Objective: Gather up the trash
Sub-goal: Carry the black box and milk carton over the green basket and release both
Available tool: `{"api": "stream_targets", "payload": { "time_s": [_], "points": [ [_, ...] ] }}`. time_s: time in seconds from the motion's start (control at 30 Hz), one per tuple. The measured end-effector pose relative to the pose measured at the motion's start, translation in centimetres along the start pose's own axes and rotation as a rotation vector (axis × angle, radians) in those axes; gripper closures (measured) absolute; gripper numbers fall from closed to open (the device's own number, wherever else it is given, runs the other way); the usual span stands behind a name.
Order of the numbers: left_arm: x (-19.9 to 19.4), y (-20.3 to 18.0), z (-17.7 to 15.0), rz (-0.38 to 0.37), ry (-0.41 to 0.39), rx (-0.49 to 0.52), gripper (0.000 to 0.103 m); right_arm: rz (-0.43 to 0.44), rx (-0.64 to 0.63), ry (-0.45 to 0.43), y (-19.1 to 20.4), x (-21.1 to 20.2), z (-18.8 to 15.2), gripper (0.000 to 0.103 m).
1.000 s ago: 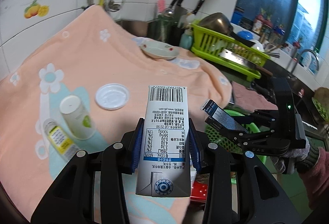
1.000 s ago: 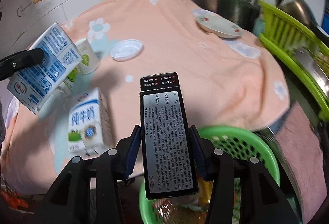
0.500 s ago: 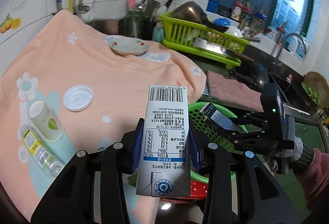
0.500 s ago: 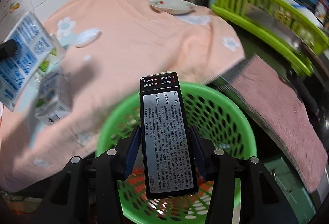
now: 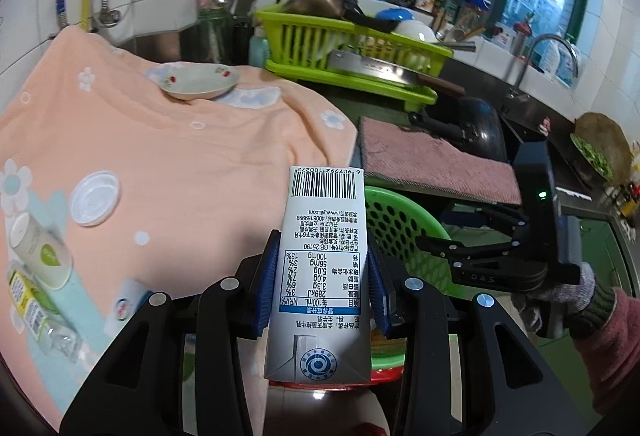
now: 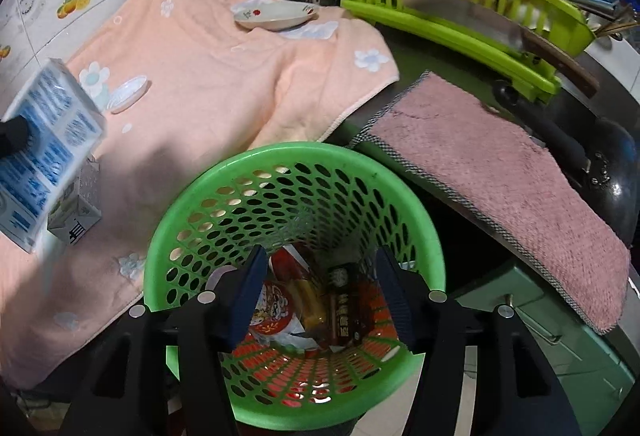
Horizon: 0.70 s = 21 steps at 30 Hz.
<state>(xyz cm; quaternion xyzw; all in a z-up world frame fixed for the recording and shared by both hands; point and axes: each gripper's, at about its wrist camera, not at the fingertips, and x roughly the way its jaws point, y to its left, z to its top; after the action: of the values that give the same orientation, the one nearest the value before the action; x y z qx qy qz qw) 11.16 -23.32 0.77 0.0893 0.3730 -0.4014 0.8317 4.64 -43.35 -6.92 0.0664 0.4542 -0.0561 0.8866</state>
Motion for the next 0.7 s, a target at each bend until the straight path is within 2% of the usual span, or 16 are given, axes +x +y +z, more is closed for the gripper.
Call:
{"api": "stream_targets", "payload": {
  "time_s": [0.7],
  "points": [
    [8.7, -5.8, -0.8, -0.076, 0.145, 0.0, 0.062, -0.031, 0.03, -0.104, -2.8, -6.0, -2.0, 0.042]
  ]
}}
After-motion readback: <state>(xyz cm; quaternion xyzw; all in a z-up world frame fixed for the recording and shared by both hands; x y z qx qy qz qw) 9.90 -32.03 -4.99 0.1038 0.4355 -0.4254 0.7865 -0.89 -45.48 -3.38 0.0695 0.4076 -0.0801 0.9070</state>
